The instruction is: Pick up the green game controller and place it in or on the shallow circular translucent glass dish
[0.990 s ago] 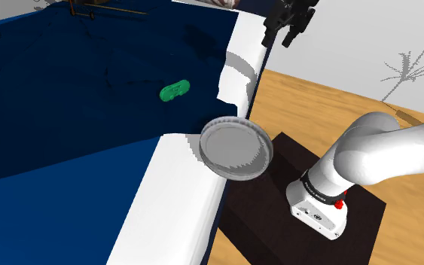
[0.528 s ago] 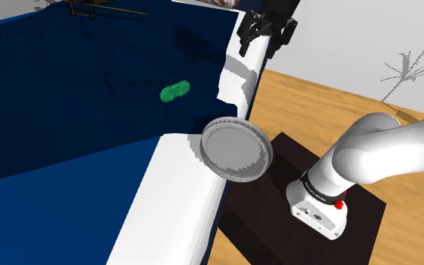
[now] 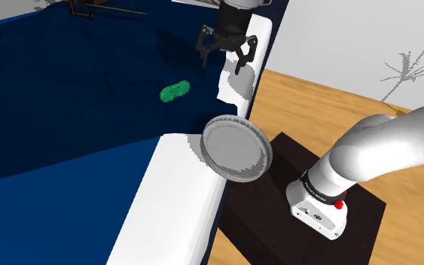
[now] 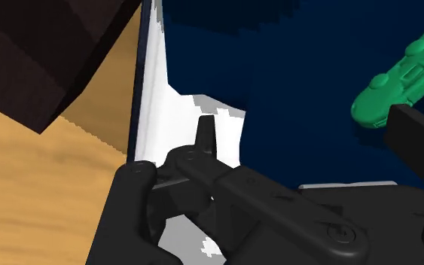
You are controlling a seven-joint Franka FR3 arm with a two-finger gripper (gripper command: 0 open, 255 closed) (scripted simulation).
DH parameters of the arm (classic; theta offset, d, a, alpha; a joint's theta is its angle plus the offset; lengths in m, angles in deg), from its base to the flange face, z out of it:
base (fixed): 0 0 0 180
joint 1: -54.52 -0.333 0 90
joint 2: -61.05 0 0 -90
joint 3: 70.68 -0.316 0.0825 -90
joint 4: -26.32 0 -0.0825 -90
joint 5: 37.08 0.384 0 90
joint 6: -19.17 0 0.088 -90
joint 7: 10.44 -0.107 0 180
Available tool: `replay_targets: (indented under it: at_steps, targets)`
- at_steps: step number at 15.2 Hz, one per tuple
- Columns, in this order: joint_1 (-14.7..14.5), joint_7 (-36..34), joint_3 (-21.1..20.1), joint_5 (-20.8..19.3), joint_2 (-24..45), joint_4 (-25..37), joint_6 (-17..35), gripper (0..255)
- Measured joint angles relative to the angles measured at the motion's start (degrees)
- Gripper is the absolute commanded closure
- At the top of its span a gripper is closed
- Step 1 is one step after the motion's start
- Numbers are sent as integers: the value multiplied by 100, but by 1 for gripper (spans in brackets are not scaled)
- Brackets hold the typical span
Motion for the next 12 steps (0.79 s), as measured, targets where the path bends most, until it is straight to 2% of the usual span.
replay_targets:
  at_steps: [3, 6, 10, 12]
  targets:
    - [239, -1138, -501, -102, 672, 368, 216, 0]
    - [467, -2314, -951, -365, 1452, 821, 397, 0]
    - [635, -3893, -1350, -920, 2564, 1569, 458, 0]
    - [625, -4235, -1398, -1065, 2821, 1664, 544, 0]
